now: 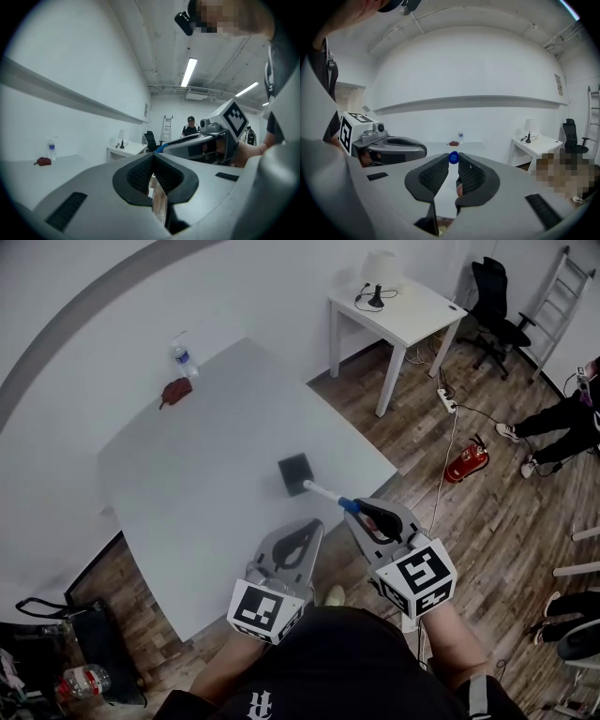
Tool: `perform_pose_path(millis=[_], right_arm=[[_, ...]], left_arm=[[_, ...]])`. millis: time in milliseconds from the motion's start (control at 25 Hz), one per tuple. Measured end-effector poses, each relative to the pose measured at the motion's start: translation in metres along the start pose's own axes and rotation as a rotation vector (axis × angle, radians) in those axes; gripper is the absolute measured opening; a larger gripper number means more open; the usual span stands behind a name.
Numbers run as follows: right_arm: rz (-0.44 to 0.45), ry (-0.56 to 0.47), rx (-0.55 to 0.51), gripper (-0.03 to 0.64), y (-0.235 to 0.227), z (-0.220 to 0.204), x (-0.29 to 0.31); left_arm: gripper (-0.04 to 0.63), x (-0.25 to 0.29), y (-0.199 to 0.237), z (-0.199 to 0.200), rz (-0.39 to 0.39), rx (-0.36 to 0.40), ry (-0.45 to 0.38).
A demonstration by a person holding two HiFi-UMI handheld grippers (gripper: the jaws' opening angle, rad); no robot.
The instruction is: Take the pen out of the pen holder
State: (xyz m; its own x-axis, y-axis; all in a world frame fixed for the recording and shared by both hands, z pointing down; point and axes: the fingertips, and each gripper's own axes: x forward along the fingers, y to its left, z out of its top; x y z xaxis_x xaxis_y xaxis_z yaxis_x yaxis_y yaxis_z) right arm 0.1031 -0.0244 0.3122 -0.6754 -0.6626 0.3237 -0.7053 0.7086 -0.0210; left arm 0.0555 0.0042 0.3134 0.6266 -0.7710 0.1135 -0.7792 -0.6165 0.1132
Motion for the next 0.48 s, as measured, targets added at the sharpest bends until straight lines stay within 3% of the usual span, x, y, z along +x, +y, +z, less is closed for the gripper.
perform_pose_path(millis=[480], right_arm=[[0.011, -0.031, 0.003, 0.069, -0.004, 0.004, -0.014]], left_arm=[[0.006, 0.001, -0.011, 0.003, 0.016, 0.015, -0.015]])
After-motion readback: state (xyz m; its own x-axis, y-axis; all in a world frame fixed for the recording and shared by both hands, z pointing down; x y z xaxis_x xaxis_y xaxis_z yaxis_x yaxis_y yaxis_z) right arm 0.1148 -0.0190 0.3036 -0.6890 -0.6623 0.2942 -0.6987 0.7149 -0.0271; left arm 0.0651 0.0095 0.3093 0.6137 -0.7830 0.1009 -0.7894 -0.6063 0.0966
